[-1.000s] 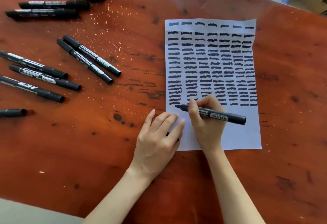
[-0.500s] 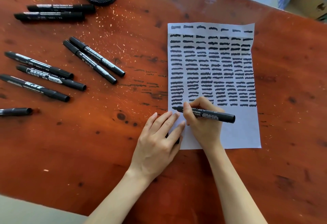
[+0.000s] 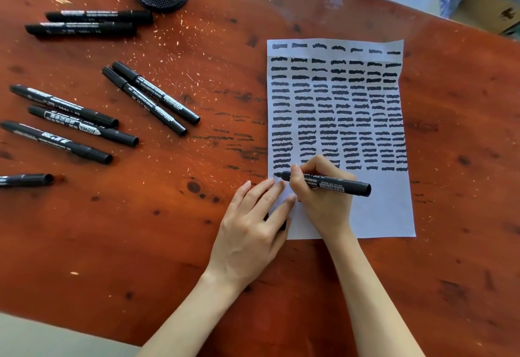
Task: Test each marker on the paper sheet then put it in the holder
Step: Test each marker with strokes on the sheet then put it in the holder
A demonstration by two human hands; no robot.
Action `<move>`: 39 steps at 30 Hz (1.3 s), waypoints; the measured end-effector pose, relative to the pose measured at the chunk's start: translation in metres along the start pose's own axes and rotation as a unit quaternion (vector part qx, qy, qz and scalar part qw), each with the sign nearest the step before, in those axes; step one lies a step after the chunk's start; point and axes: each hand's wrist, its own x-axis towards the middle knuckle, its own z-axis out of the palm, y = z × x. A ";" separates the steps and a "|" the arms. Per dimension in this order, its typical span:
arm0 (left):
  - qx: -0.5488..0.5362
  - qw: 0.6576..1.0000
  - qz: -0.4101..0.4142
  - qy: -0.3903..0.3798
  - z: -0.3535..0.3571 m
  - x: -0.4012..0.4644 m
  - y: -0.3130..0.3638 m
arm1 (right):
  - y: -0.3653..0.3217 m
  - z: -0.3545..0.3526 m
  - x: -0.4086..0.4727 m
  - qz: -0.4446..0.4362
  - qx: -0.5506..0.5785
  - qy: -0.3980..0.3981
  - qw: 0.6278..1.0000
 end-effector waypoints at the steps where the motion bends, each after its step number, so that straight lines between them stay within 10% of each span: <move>1: 0.000 1.000 0.000 -0.001 0.000 0.000 0.000 | 0.000 0.000 0.000 0.000 0.000 0.001 1.000; 39: 0.020 0.998 0.041 -0.037 -0.007 -0.006 -0.015 | 0.002 0.000 0.001 -0.007 -0.019 0.013 1.000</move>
